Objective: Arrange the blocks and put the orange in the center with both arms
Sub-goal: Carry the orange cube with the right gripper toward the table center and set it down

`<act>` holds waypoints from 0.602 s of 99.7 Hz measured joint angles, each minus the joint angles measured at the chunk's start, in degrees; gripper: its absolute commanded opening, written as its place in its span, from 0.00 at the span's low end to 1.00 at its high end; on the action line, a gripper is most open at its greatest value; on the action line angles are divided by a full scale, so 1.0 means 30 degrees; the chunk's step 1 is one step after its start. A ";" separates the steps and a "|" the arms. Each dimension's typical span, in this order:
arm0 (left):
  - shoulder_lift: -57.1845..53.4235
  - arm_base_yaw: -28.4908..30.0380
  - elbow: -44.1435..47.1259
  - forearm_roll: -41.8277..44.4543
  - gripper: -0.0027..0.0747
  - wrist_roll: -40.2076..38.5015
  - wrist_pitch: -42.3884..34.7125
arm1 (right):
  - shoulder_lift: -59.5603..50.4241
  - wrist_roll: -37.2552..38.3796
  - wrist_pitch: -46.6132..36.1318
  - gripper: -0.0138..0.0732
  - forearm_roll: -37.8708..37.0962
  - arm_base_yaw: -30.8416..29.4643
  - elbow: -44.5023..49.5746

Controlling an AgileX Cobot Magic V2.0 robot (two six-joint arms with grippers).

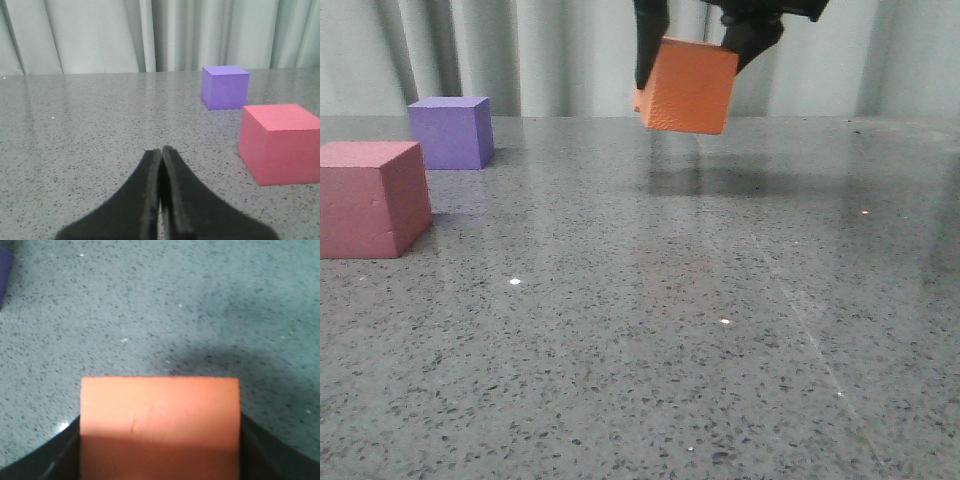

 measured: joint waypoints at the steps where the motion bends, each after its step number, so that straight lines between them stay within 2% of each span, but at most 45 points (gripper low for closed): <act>1: 0.0000 0.0000 0.0000 0.0000 0.01 0.0000 0.0000 | 0.0120 0.0075 0.0000 0.48 -0.0097 0.0119 -0.0124; 26: 0.0000 0.0000 0.0000 0.0000 0.01 0.0000 0.0000 | 0.2412 0.2588 0.0191 0.48 -0.1105 0.1783 -0.2209; 51: 0.0000 0.0000 0.0000 0.0000 0.01 0.0000 0.0000 | 0.4113 0.3156 0.0566 0.48 -0.1236 0.2402 -0.3414; 60: 0.0000 0.0000 0.0000 0.0000 0.01 0.0000 0.0000 | 0.4297 0.3258 0.0701 0.53 -0.1303 0.2402 -0.3411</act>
